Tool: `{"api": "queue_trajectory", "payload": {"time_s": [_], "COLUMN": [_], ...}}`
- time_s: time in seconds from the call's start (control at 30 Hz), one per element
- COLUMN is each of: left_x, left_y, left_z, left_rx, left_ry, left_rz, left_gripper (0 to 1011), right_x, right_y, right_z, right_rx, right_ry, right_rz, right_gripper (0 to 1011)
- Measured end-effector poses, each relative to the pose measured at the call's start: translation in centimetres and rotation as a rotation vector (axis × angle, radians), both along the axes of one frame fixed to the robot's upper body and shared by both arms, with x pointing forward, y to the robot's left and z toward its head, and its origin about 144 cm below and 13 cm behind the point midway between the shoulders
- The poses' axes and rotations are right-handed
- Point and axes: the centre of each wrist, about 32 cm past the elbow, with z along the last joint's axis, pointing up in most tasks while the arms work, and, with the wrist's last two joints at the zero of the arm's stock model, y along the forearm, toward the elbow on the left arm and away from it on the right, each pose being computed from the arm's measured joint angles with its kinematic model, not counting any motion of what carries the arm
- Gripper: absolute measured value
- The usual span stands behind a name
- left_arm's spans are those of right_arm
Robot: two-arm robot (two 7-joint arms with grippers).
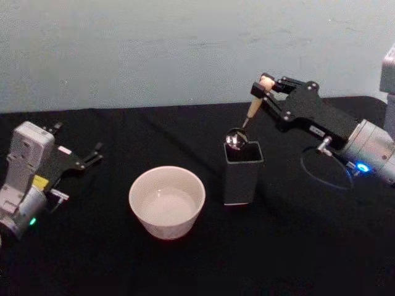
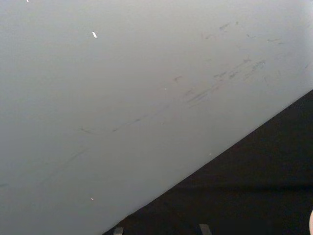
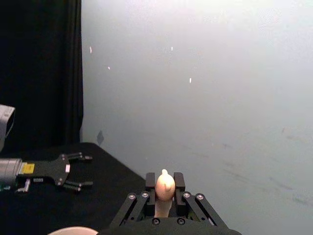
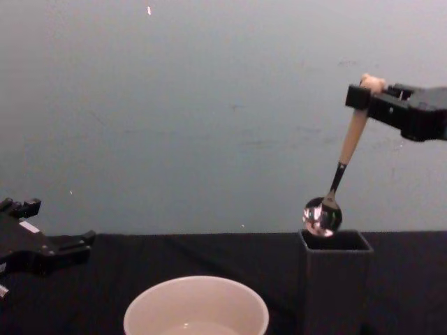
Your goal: Pick up the stirring spoon with one hand, stir inside the cup, then place it back in its original position.
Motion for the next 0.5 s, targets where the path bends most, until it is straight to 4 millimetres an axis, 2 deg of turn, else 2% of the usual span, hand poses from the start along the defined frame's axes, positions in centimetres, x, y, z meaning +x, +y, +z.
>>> {"api": "queue_trajectory", "payload": {"time_s": [0.3, 0.5], "left_x": [0.0, 0.0], "left_y": [0.0, 0.0], "left_z": [0.0, 0.0], "left_rx": [0.000, 0.000], "left_ry": [0.000, 0.000], "left_rz": [0.000, 0.000], "left_gripper": [1001, 1001], "right_x": [-0.1, 0.4], "right_y": [0.4, 1.8], "right_z": [0.8, 1.1], "right_rx": [0.026, 0.030], "right_ry": [-0.028, -0.042], "right_rz": [0.022, 0.083], "right_gripper": [214, 214]}}
